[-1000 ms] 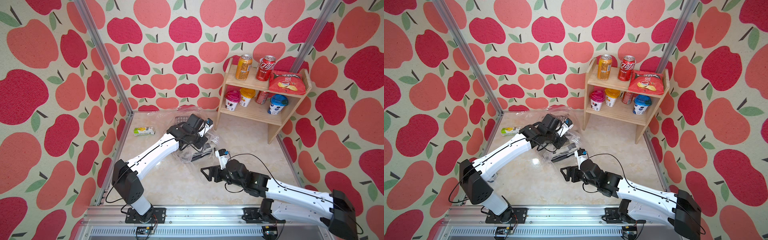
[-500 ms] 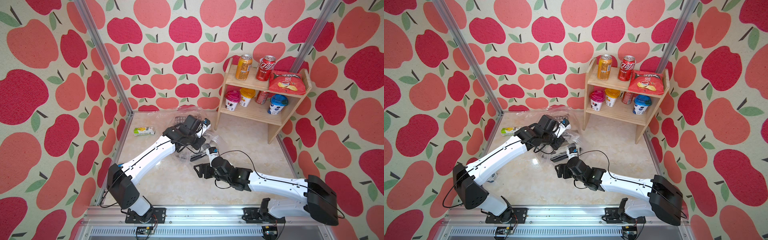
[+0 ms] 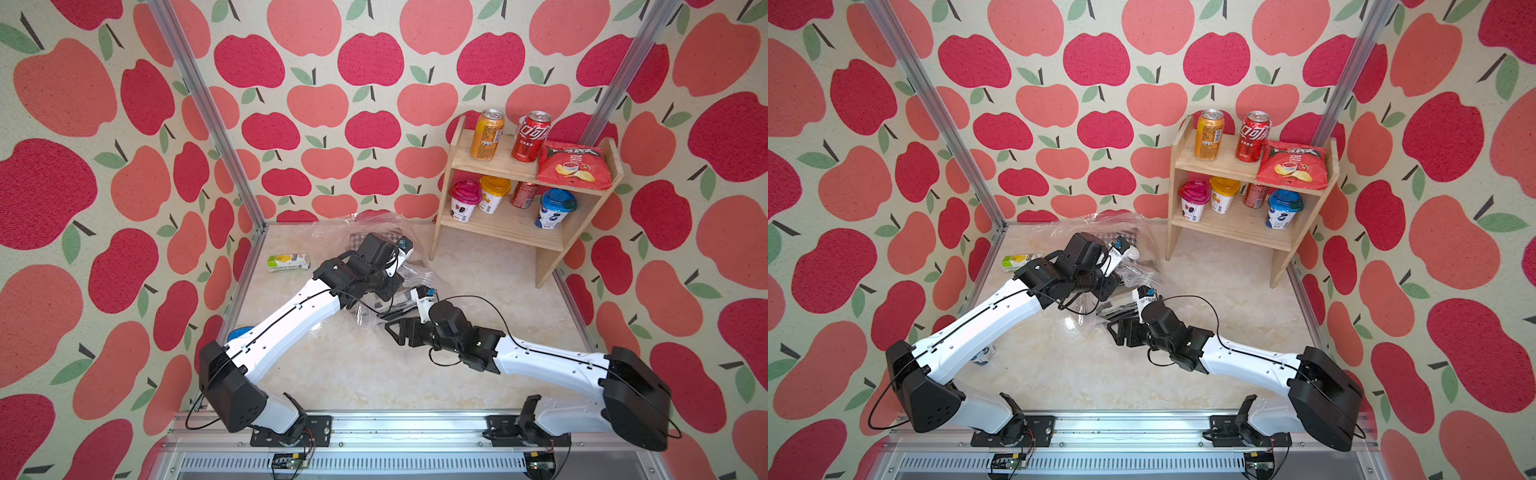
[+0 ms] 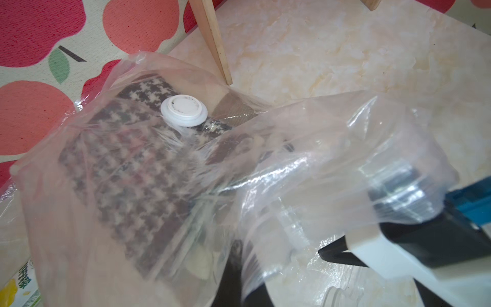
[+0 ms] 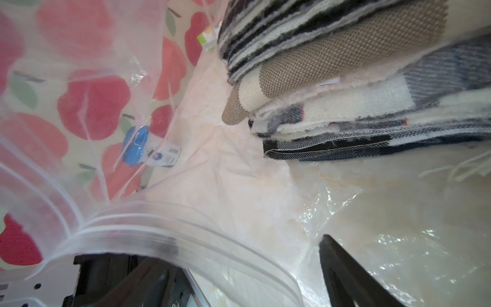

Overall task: Take the scarf out of the vacuum bag
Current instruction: Take out the scarf from the vacuum bag.

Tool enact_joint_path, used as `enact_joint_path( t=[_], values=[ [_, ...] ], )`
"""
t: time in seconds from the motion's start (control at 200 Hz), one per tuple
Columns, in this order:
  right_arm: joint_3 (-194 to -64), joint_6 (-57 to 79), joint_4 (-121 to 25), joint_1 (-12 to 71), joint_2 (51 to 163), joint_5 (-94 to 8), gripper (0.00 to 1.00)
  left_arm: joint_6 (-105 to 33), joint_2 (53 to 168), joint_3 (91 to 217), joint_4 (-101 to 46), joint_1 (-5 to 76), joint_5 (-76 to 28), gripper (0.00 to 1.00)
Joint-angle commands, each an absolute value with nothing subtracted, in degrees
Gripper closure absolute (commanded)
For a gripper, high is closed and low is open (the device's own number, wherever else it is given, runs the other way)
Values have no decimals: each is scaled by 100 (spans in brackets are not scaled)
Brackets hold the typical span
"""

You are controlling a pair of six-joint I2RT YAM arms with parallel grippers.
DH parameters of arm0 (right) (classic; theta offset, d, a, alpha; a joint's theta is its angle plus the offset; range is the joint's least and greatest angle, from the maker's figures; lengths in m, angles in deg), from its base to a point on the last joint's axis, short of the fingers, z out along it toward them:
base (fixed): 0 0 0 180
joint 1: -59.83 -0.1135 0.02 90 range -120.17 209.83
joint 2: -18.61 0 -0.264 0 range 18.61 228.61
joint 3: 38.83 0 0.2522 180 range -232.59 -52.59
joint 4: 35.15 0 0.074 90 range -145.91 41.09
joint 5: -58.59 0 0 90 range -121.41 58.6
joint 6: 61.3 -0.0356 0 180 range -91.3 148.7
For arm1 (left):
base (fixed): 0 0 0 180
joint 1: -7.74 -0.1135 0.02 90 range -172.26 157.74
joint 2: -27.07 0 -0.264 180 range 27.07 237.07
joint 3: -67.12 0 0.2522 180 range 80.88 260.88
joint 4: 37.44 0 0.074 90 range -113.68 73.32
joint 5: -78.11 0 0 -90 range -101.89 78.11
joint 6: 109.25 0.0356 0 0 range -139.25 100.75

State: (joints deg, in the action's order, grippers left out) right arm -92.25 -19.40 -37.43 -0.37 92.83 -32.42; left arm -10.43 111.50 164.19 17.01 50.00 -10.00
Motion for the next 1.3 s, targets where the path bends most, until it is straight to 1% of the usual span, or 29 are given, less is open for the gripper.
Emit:
enact_joint_path(
  t=[0.0,0.12,0.235,0.39,0.48,0.625,0.845,1.045,1.291],
  values=[
    [-8935,-2056,-3351,169,9070,-3730,13,-833,11242,16267,1830,4957,-652,100],
    [-8619,-2403,-3082,424,8998,-3763,14,-887,11204,16239,1770,4940,-764,100],
    [-8650,-2444,-3108,516,9082,-3689,14,-930,11150,16249,1732,4948,-836,100],
    [-9041,-2265,-3530,455,9347,-3435,17,-1125,11203,16402,1789,4946,-1039,100],
    [-9282,-2133,-3704,368,9536,-3361,19,-1477,11340,16599,1897,4925,-1076,100],
    [-9628,-2090,-3835,165,9902,-3283,19,-1805,11709,17061,2135,4905,-1170,100],
    [-9921,-2289,-3872,94,10356,-3101,19,-1852,11646,17155,1879,4916,-1290,100],
    [-10092,-2606,-3914,351,10551,-2992,19,-1785,11259,16852,1535,4915,-1356,100],
    [-10280,-2801,-4052,997,10674,-3227,21,-1785,11091,16662,1300,4913,-1364,100]
  ],
)
